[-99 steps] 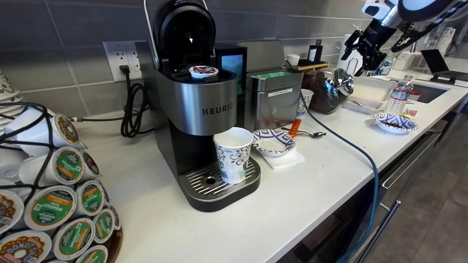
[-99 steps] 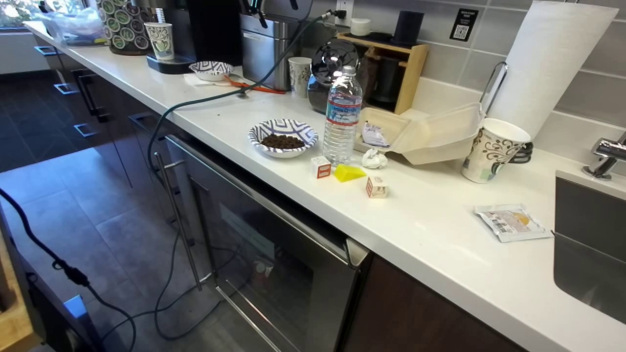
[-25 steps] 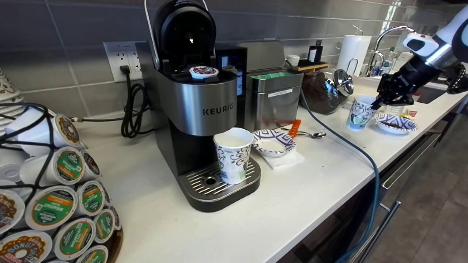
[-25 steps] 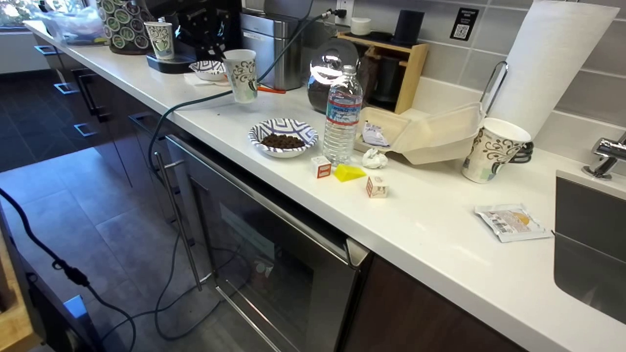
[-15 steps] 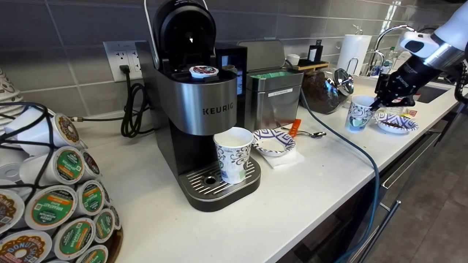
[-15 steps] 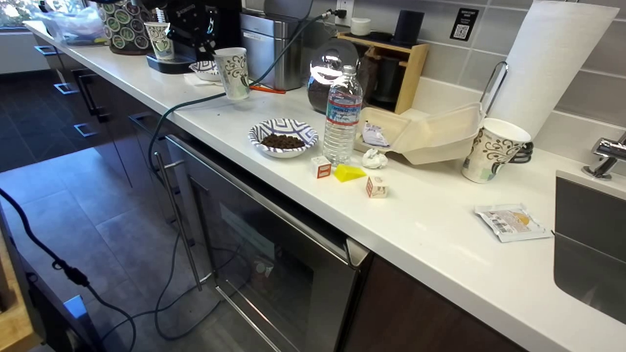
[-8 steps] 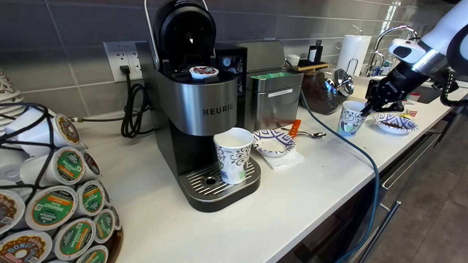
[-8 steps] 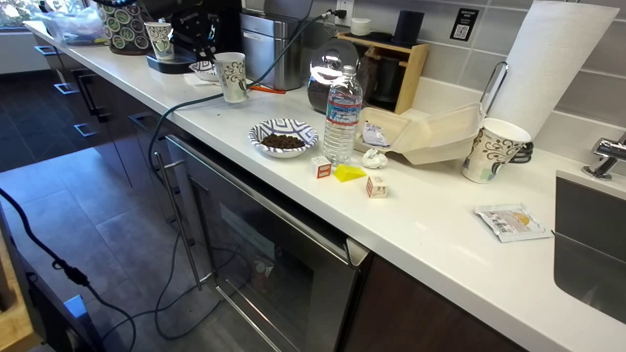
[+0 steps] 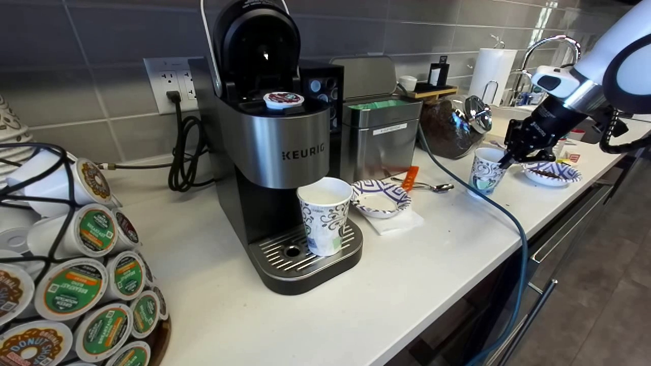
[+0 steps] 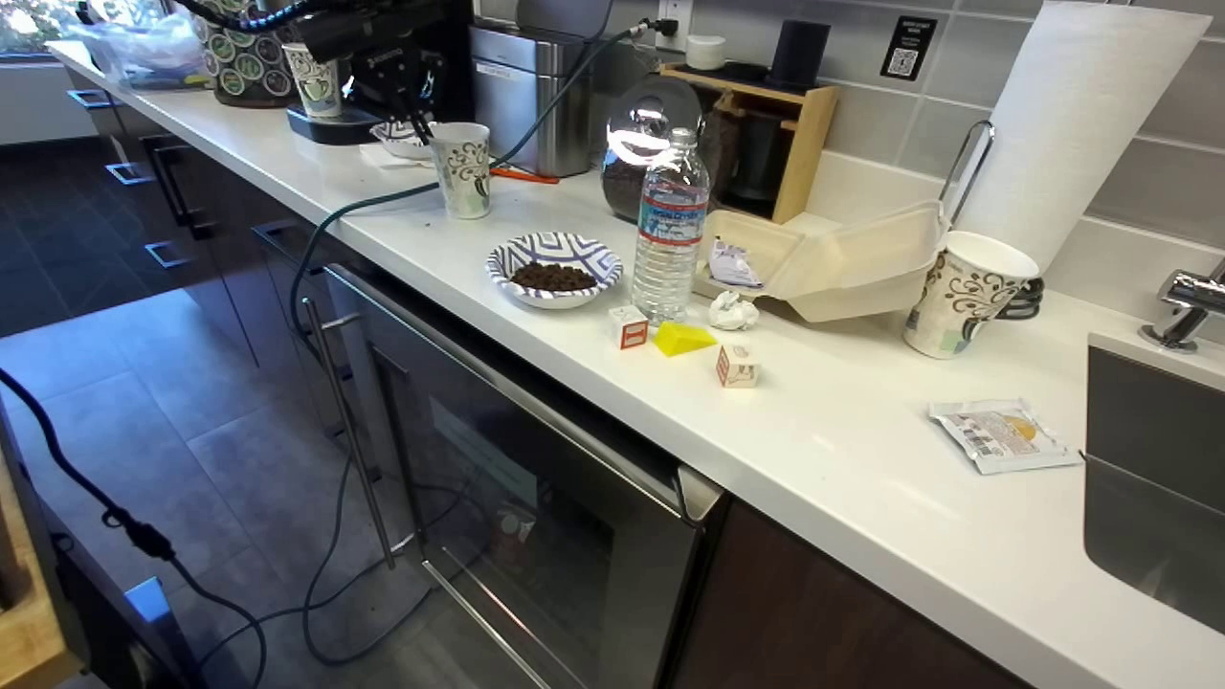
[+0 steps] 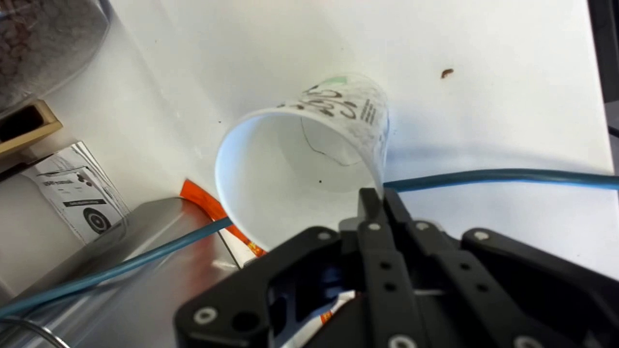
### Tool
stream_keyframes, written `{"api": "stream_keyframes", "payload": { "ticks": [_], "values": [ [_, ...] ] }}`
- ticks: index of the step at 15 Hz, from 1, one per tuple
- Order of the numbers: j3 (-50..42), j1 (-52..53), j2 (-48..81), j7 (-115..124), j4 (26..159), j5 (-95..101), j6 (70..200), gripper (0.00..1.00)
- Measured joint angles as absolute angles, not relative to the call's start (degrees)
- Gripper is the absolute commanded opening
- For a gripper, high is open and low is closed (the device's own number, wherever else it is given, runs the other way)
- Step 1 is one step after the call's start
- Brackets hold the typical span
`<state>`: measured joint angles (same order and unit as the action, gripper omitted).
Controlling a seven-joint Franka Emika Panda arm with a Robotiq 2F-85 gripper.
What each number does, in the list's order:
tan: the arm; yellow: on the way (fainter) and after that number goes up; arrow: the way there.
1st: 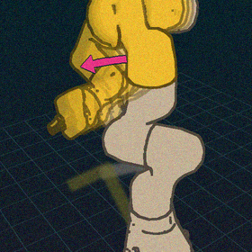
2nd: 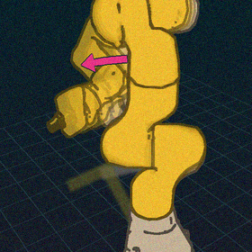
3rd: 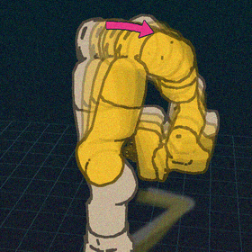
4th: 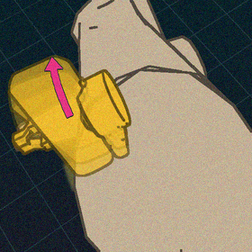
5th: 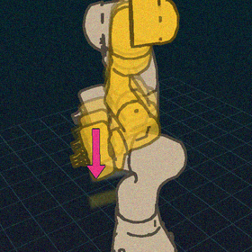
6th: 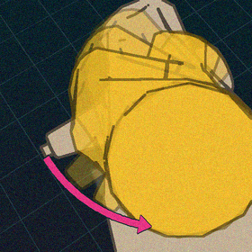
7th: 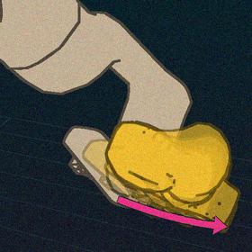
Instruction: Move the black and white bowl to the left then move the cup on the counter forwards.
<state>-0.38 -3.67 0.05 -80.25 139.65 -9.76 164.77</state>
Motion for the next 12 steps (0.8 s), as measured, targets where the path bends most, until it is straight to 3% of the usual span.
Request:
{"api": "stream_keyframes", "payload": {
  "ticks": [8, 9, 10, 12],
  "values": [
    [-0.2, -3.7, -1.5, -85.7, 139.6, -19.3, 164.8, 0.95],
    [-0.4, -3.6, -2.6, -88.7, 140.1, -23.5, 164.9, 0.99],
    [-1.0, -2.9, -4.2, -92.6, 140.5, -28.1, 164.9, 0.86],
    [-3.7, 0.1, -8.6, -99.5, 141.2, -35.7, 164.8, 0.99]
  ]
}}
